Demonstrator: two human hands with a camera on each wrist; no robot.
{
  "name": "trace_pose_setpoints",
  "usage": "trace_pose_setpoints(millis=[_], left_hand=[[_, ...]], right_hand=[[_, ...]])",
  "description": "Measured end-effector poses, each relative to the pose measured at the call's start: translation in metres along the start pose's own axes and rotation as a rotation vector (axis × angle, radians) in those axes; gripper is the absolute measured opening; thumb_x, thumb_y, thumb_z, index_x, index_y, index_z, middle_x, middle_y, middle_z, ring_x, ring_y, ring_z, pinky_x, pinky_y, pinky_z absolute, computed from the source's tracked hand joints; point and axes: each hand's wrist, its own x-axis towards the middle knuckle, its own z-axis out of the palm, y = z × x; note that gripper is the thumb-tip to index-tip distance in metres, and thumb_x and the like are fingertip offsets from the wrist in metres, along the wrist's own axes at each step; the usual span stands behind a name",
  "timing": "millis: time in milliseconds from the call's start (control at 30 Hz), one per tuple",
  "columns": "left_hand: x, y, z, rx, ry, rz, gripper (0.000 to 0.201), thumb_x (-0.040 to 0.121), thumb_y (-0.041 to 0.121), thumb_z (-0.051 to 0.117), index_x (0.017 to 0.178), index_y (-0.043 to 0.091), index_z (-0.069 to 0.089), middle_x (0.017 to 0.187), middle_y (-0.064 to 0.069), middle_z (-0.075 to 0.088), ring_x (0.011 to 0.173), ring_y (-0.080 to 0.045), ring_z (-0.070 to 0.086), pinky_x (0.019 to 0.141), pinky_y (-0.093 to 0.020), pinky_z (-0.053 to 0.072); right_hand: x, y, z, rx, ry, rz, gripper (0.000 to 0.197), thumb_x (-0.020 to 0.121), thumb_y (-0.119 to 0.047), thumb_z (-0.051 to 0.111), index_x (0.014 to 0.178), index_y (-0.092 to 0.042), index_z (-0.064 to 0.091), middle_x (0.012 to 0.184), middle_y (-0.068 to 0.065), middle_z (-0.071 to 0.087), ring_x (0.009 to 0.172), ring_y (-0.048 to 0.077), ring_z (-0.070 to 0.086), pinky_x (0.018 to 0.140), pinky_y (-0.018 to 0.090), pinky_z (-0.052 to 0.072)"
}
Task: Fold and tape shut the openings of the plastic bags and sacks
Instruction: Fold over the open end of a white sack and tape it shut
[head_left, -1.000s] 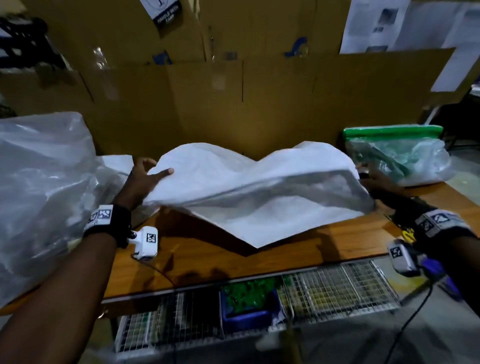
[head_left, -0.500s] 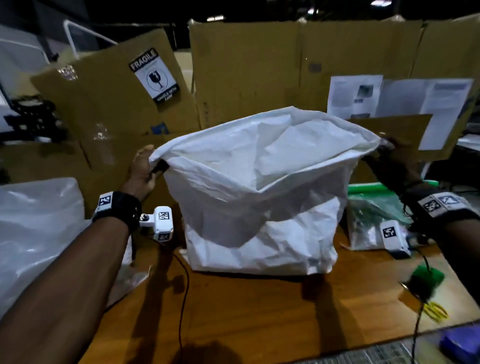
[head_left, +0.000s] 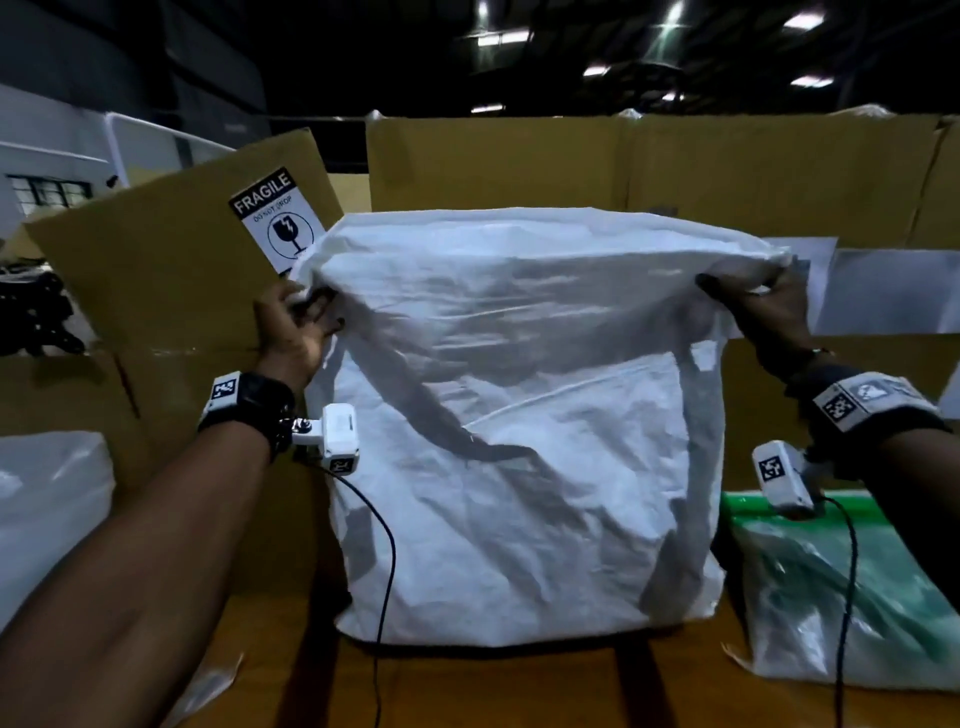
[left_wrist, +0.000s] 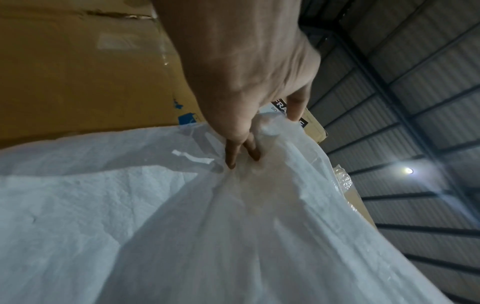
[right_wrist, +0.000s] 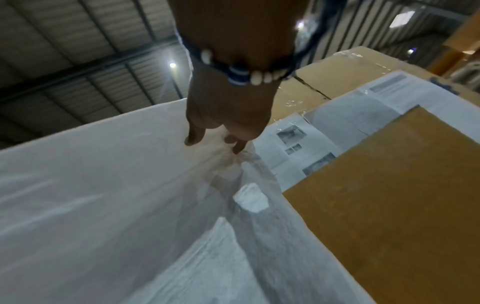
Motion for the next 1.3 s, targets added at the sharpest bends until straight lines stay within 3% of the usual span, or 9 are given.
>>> trace_pose_setpoints(millis=[100, 200, 300, 400, 600, 767, 967, 1133, 1300], left_hand=[[0.012, -0.017, -0.015, 0.301, -0.037, 0.098, 0.014, 0.099, 0.026, 0.058, 0.113, 0.024, 0.055, 0.129, -0.013, 0.066, 0.096, -0.015, 0.067, 0.071, -0.033, 0.055], [0.018, -0.027, -0.034, 0.613, 0.109, 0.282, 0.069, 0.081, 0.041, 0.084, 0.135, 0.012, 0.053, 0.129, -0.013, 0.068, 0.11, -0.027, 0.068, 0.086, -0.044, 0.059], [0.011, -0.023, -0.05, 0.89, 0.225, 0.394, 0.074, 0.081, 0.068, 0.077, 0.12, 0.004, 0.071, 0.12, -0.018, 0.073, 0.115, -0.033, 0.069, 0.095, -0.052, 0.057], [0.008, -0.012, -0.07, 0.977, 0.163, 0.428, 0.056, 0.082, 0.07, 0.075, 0.099, 0.017, 0.076, 0.099, -0.007, 0.075, 0.096, -0.02, 0.069, 0.089, -0.039, 0.054], [-0.016, 0.013, -0.065, 0.868, 0.051, 0.457, 0.032, 0.094, 0.031, 0.079, 0.115, 0.013, 0.062, 0.097, 0.01, 0.066, 0.085, 0.001, 0.061, 0.062, -0.004, 0.045], [-0.032, 0.018, -0.073, 0.764, -0.157, 0.327, 0.045, 0.096, 0.022, 0.075, 0.134, 0.009, 0.055, 0.121, 0.006, 0.07, 0.1, 0.005, 0.069, 0.081, -0.015, 0.056], [-0.028, 0.006, -0.086, 0.755, 0.275, 0.419, 0.046, 0.077, 0.054, 0.089, 0.088, 0.012, 0.072, 0.081, 0.006, 0.071, 0.078, -0.009, 0.062, 0.067, -0.026, 0.051], [-0.015, -0.008, -0.093, 0.686, 0.241, 0.348, 0.05, 0.077, 0.059, 0.083, 0.101, 0.017, 0.074, 0.105, 0.003, 0.078, 0.1, -0.018, 0.073, 0.094, -0.05, 0.061], [-0.016, -0.014, -0.097, 0.623, 0.341, 0.344, 0.06, 0.065, 0.063, 0.088, 0.094, 0.012, 0.075, 0.094, 0.004, 0.077, 0.081, -0.011, 0.065, 0.083, -0.044, 0.061]], right_hand=[[0.003, -0.009, 0.004, -0.177, 0.034, 0.003, 0.088, 0.073, -0.064, 0.088, 0.139, -0.015, 0.057, 0.13, -0.002, 0.069, 0.113, 0.014, 0.068, 0.096, 0.031, 0.057], [-0.011, 0.002, 0.001, -0.351, 0.001, -0.006, 0.091, 0.083, -0.06, 0.082, 0.152, -0.02, 0.036, 0.135, 0.014, 0.063, 0.117, 0.031, 0.064, 0.092, 0.041, 0.054], [-0.021, 0.025, -0.005, -0.407, -0.064, -0.036, 0.083, 0.089, -0.056, 0.076, 0.149, -0.02, 0.032, 0.131, 0.023, 0.062, 0.112, 0.042, 0.064, 0.082, 0.043, 0.052], [-0.029, 0.033, -0.011, -0.331, -0.087, -0.049, 0.079, 0.091, -0.054, 0.075, 0.144, -0.013, 0.033, 0.132, 0.027, 0.057, 0.113, 0.043, 0.062, 0.083, 0.043, 0.047], [-0.028, 0.024, -0.015, -0.375, -0.068, 0.007, 0.096, 0.073, -0.075, 0.067, 0.143, -0.018, 0.033, 0.132, 0.026, 0.059, 0.113, 0.042, 0.062, 0.084, 0.046, 0.048], [-0.031, 0.022, -0.015, -0.235, -0.094, 0.137, 0.106, 0.075, -0.074, 0.076, 0.152, -0.015, 0.033, 0.141, 0.018, 0.061, 0.126, 0.037, 0.061, 0.097, 0.041, 0.049], [-0.035, 0.023, -0.017, -0.193, 0.014, 0.206, 0.095, 0.084, -0.061, 0.079, 0.146, -0.011, 0.028, 0.145, 0.024, 0.052, 0.129, 0.039, 0.056, 0.098, 0.04, 0.047], [-0.016, 0.065, -0.029, -0.185, 0.045, 0.178, 0.112, 0.065, -0.087, 0.076, 0.136, -0.003, 0.05, 0.137, 0.014, 0.061, 0.121, 0.034, 0.064, 0.098, 0.049, 0.057], [-0.053, 0.019, -0.019, -0.244, 0.008, 0.194, 0.072, 0.098, -0.038, 0.074, 0.141, 0.01, 0.041, 0.142, 0.026, 0.055, 0.13, 0.036, 0.056, 0.076, 0.021, 0.039]])
